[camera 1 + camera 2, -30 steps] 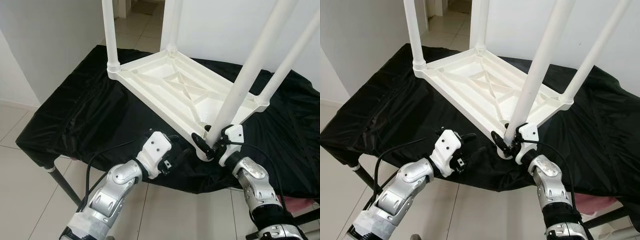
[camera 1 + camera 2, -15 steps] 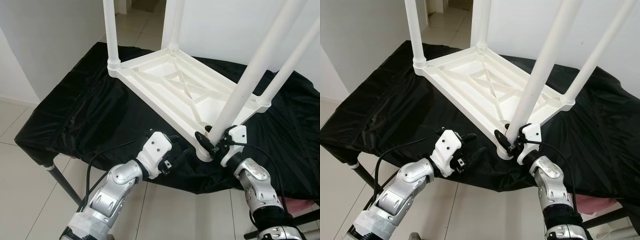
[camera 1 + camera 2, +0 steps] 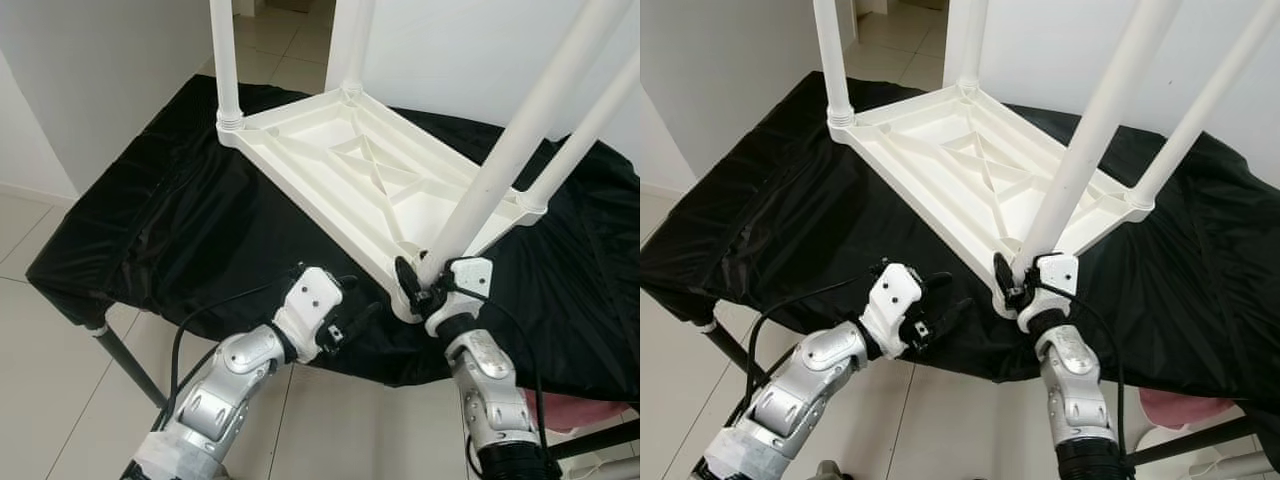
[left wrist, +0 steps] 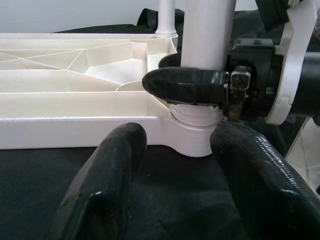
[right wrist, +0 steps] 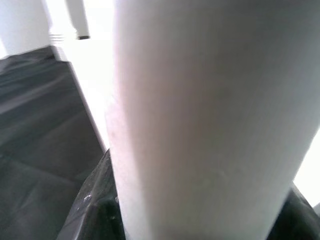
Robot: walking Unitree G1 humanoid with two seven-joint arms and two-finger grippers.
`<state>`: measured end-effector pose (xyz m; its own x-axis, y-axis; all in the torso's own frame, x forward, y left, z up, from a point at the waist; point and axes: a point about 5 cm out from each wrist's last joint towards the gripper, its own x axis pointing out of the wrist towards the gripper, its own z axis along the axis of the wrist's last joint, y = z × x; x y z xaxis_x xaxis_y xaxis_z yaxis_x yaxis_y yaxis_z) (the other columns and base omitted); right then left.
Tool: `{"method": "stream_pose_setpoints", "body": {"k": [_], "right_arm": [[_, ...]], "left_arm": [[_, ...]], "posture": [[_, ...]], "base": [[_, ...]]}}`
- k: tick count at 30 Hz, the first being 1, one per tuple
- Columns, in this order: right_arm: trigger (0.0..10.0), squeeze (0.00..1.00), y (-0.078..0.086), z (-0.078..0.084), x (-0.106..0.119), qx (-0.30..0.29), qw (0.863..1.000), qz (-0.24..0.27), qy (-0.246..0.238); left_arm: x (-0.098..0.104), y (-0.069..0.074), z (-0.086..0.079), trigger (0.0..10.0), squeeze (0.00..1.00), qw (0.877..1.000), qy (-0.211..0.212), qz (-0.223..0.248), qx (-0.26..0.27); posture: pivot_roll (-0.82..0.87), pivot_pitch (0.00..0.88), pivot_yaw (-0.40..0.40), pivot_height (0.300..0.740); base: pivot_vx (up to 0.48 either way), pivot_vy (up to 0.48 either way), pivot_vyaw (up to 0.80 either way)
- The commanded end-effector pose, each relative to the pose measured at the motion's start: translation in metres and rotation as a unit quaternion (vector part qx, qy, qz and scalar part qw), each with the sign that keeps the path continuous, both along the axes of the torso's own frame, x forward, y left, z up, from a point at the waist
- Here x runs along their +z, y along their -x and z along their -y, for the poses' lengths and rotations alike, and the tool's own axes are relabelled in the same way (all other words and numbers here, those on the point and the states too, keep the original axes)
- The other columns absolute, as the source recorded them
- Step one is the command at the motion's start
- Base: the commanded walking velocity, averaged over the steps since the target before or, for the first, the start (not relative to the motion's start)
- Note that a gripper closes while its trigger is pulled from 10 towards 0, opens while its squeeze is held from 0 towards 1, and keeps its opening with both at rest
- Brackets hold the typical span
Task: Building children table
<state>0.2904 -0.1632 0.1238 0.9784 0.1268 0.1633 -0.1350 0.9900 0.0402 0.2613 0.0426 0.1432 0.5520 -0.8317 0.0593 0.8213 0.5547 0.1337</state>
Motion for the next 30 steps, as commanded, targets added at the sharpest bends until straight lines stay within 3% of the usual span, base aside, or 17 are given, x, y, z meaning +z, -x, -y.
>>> {"method": "stream_pose_setpoints", "body": {"k": [1, 2, 5, 9, 19, 20, 30], "right_arm": [[10.0, 0.00, 0.006, 0.016, -0.011, -0.092, 0.995, -0.036, -0.005], [10.0, 0.00, 0.010, 0.017, -0.013, -0.142, 0.989, -0.042, -0.018], [10.0, 0.00, 0.016, 0.013, -0.016, -0.194, 0.979, -0.055, -0.033], [10.0, 0.00, 0.019, -0.002, -0.017, -0.200, 0.977, -0.065, -0.042], [10.0, 0.00, 0.017, -0.010, -0.011, -0.169, 0.983, -0.061, -0.036], [10.0, 1.00, 0.018, -0.013, -0.009, -0.154, 0.986, -0.054, -0.043], [10.0, 1.00, 0.018, -0.004, -0.001, -0.116, 0.992, -0.029, -0.031]], "left_arm": [[-0.003, 0.004, 0.002, 10.0, 0.00, 0.999, -0.004, -0.012, -0.030], [-0.003, 0.003, 0.001, 10.0, 0.00, 1.000, -0.006, -0.009, -0.023], [-0.003, 0.002, -0.001, 10.0, 0.00, 1.000, -0.011, 0.000, -0.013], [-0.004, 0.002, -0.002, 10.0, 0.00, 1.000, -0.006, -0.009, -0.008], [-0.003, -0.001, -0.004, 10.0, 0.00, 1.000, -0.017, -0.015, 0.006], [-0.003, -0.001, -0.004, 10.0, 0.00, 1.000, -0.019, -0.012, 0.006], [-0.003, 0.000, -0.003, 10.0, 0.00, 1.000, -0.018, -0.019, 0.002]], "posture": [[0.01, 0.118, -0.079, 0.740], [0.01, 0.117, -0.082, 0.740], [0.01, 0.117, -0.084, 0.740], [0.02, 0.116, -0.081, 0.740], [0.02, 0.117, -0.077, 0.740], [0.03, 0.117, -0.077, 0.740], [0.03, 0.106, -0.080, 0.740]], "base": [[0.000, 0.000, 0.00], [0.000, 0.000, 0.00], [0.000, 0.000, 0.00], [0.000, 0.000, 0.00], [0.000, 0.000, 0.00], [0.000, 0.000, 0.00], [0.000, 0.000, 0.00]]}}
